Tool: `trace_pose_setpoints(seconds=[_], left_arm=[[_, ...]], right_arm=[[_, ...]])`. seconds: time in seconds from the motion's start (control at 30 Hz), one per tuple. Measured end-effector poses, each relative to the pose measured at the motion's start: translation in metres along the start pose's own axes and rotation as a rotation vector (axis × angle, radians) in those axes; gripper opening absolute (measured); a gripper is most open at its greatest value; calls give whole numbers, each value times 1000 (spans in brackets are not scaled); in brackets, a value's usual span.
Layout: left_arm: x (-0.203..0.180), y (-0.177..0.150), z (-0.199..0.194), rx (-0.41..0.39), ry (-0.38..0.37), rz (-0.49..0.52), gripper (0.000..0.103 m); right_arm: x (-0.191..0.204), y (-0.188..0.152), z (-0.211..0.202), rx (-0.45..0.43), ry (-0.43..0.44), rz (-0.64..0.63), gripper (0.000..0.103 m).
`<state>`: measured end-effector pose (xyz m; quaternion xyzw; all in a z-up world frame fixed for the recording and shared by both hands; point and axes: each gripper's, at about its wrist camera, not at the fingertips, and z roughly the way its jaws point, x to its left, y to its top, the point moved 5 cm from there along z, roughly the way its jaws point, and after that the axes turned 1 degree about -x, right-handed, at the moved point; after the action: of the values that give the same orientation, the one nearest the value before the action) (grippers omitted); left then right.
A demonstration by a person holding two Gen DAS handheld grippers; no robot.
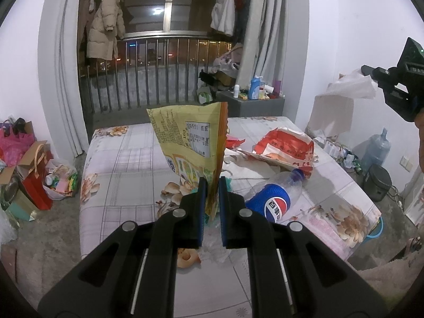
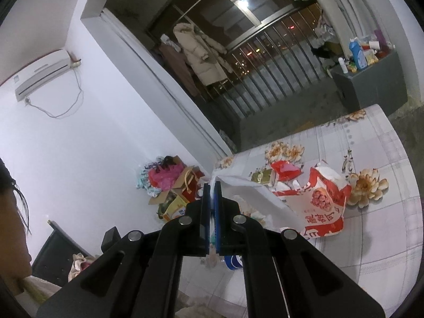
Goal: Collect trash
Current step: 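Carry the white bag and yellow box to the wastebasket, open the right gripper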
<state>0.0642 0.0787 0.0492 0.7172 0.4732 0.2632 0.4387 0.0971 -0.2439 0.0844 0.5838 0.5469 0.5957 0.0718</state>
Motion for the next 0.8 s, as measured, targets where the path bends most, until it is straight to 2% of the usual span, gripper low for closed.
trace_pose_setpoints(seconds=[0.37, 0.53, 0.67, 0.8], left_arm=[[-2, 4, -3, -19, -7, -2, 7], [-15, 26, -9, -60, -46, 39, 7], [-45, 50, -11, -96, -139, 101, 7], [-94, 69, 8, -60, -308, 159, 7]], right_arm=[[-3, 3, -13, -27, -25, 5, 3], [-11, 5, -28, -68, -43, 26, 3], [-22, 3, -57, -136, -84, 48, 3], [-45, -1, -101, -226, -156, 83, 3]])
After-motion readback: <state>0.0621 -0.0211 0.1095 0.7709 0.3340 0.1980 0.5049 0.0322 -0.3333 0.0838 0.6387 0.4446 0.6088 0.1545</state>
